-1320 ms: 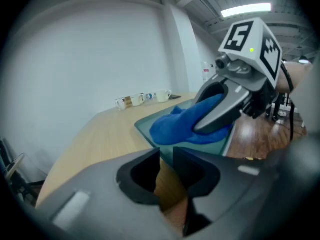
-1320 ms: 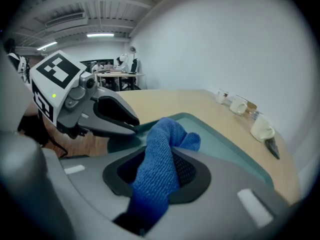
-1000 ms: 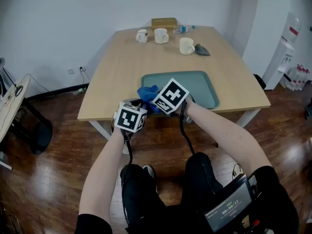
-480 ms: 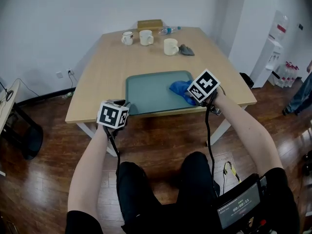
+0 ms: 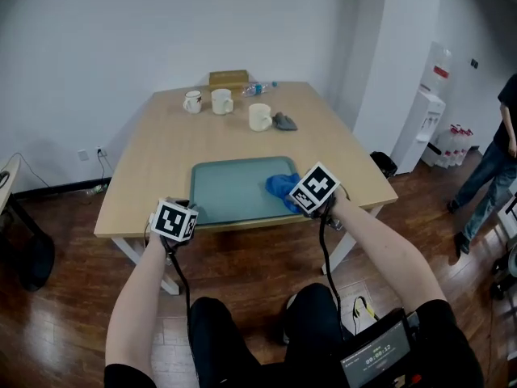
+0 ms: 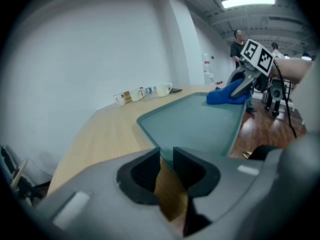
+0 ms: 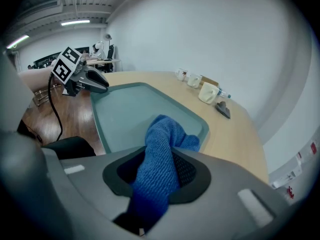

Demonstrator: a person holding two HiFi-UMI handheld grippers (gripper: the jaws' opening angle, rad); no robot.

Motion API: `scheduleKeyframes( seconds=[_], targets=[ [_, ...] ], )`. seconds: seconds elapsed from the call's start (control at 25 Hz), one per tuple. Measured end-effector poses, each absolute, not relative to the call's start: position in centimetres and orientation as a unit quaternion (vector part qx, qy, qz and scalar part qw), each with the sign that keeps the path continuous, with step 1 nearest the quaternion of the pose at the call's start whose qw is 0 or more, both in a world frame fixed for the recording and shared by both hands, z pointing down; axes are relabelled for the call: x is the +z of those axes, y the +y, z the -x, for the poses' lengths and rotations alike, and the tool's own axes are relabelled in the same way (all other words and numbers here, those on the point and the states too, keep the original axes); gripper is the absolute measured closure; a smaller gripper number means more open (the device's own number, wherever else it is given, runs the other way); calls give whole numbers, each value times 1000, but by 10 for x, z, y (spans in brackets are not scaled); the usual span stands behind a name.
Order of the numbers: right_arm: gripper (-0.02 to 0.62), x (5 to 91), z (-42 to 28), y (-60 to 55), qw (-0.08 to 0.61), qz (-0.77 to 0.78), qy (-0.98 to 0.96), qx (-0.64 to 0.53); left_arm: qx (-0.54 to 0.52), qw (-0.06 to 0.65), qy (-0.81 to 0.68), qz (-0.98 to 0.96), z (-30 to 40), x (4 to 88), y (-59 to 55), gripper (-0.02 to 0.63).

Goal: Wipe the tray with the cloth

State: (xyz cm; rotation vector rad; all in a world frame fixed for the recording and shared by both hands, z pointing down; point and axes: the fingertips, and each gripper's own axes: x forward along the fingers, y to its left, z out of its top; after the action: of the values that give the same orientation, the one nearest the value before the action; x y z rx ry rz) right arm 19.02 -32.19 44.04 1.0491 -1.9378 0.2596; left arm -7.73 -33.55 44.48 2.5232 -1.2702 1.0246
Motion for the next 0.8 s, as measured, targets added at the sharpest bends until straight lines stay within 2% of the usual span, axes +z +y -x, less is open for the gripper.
scheduleKeyframes(
  seconds=[0.2, 0.4, 0.68, 0.8],
  targets=[
    [482, 442, -150, -321, 432, -398, -803, 98, 329, 95, -417, -842, 80, 445, -334, 522],
    [482, 441, -68, -316, 417, -336, -841, 79, 322, 105, -416, -844, 80, 450, -325, 522],
    [482, 429, 34, -320, 394, -260, -880, 54, 316, 76, -414, -850, 65, 438, -334, 522],
    [482, 435, 56, -321, 408, -248, -878, 35, 318, 67, -432, -842, 74, 435, -336, 534]
  ],
)
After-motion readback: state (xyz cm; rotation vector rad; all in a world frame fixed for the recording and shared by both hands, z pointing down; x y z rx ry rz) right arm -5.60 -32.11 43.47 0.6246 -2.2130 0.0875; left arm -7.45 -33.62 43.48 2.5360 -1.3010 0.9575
